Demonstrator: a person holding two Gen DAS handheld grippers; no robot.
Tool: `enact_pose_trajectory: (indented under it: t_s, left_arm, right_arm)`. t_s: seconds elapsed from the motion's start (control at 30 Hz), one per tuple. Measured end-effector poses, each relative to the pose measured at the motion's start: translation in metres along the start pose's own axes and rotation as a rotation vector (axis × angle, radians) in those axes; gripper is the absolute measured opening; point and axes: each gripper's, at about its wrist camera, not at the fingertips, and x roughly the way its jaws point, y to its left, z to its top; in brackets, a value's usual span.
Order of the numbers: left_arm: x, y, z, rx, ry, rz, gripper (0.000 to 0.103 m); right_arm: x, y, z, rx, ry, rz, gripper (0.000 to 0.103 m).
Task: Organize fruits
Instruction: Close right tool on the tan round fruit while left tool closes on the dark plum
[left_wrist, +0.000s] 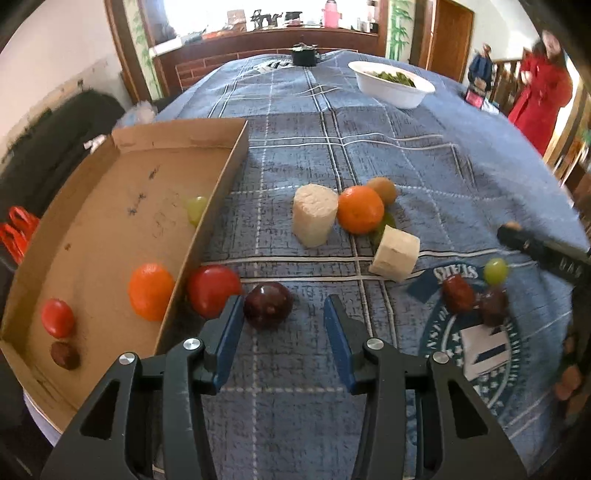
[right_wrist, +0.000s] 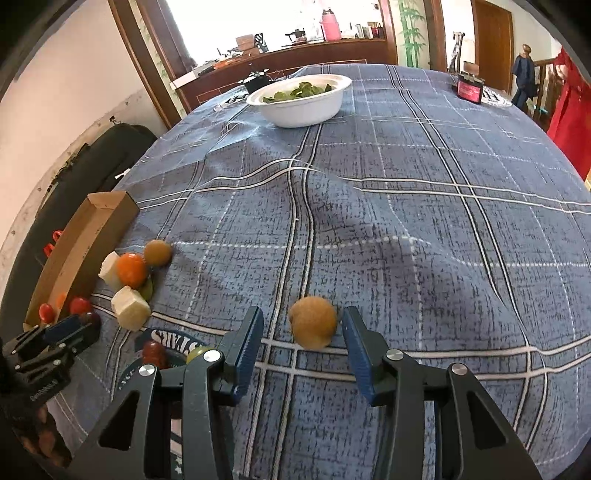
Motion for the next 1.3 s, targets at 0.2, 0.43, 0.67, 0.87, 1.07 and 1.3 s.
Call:
enact_pose_trajectory:
  t_s: [0.2, 0.43, 0.67, 0.87, 1.07, 1.3]
  left_arm:
    - [0.003, -0.007, -0.001, 0.046, -0.017, 0.059, 0.042]
    - [-0.003, 0.009, -0.001, -0.010, -0.018, 0.004, 0.024]
    - [-0.030, 0.013, -0.002, -0.075, -0.059, -0.141, 0.024]
    - [-0.051, 0.016, -0.001, -0.096, -0.089, -0.153, 0.024]
    - [-0.060, 0.016, -0.006, -0.101, -0.097, -0.121, 0.024]
    - [-0.070, 0.016, -0.009, -0.105, -0.112, -0.112, 0.024]
  right_arm:
    - [0.004, 0.002, 0.003, -0.028, -0.006, -0.028, 0.040]
    - [-0.001, -0.003, 0.001, -0.014, -0.014, -0.021, 0.026]
    - [-0.023, -0.008, -0.007, 0.042, -0.036, 0.045, 0.026]
    - [-0.043, 0.001, -0.012, 0.047, -0.054, 0.090, 0.026]
    - [-0.055, 0.015, -0.017, 0.035, -0.059, 0.126, 0.026]
    - [-0.064, 0.030, -0.023, 0.015, -0.065, 0.147, 0.026]
